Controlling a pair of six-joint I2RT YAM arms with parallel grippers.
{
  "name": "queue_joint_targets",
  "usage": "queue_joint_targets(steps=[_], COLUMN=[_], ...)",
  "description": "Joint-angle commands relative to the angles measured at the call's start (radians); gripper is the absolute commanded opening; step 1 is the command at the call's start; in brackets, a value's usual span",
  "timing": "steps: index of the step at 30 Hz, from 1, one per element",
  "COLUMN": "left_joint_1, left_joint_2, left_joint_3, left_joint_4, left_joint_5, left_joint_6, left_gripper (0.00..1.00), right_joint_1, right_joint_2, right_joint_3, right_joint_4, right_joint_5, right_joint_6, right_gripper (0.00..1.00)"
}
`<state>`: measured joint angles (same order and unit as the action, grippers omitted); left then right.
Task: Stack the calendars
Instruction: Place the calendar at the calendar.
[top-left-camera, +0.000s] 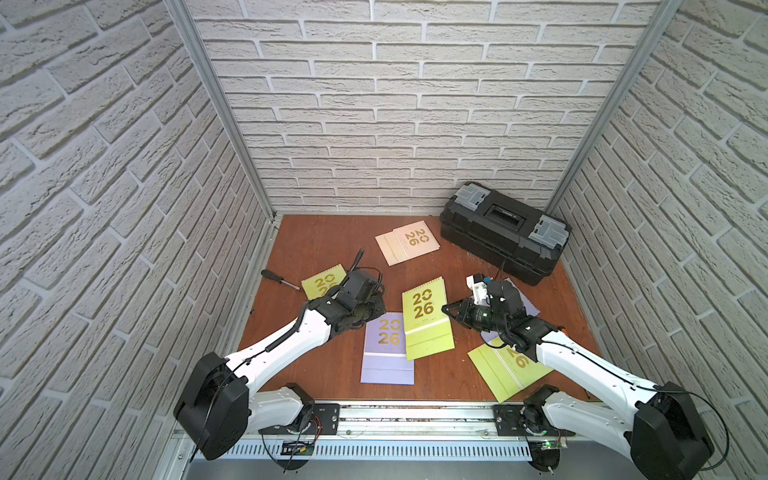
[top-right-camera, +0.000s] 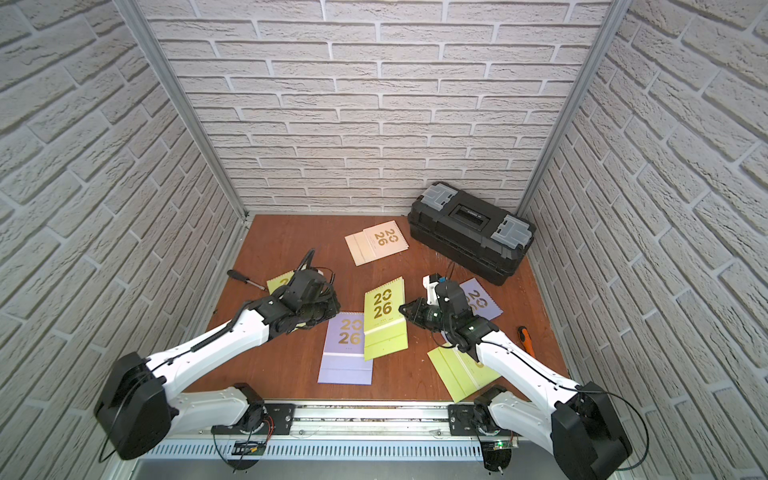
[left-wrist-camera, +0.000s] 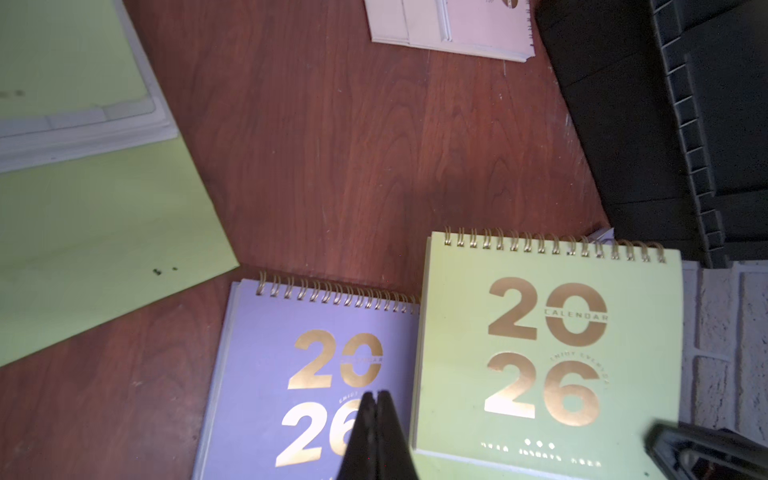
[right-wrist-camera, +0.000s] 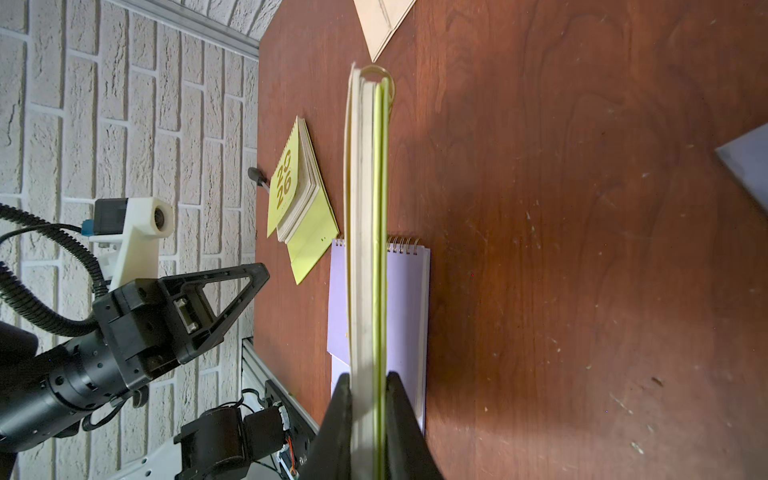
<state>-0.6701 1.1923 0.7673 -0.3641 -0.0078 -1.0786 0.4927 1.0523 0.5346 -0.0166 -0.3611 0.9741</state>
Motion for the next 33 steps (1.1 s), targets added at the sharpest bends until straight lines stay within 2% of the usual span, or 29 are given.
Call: queue_joint_targets(steps=[1, 20, 33], left_joint_1=[-0.006, -0.006, 0.006], left_joint_2=[-0.063, -0.196, -0.235], left_joint_3=[-0.052, -0.217, -0.296], left_joint_4=[-0.031, -0.084, -0.07], left_joint_5=[-0.04, -0.06, -0.047], left_joint_6=[-0.024, -0.068, -0.087], left_gripper=[0.0, 0.0, 0.0], right_joint_1=[0.05, 0.383, 0.504], right_joint_2=[-0.048, -0.06, 0.175], right_joint_3=[-0.024, -0.161, -0.148], right_joint_4=[0.149, 0.405, 0.685], right_joint_5=[0.056, 0.384, 0.453], right_joint_6=[0.063, 0.254, 0.305], right_gripper=[0.03, 0.03, 0.03])
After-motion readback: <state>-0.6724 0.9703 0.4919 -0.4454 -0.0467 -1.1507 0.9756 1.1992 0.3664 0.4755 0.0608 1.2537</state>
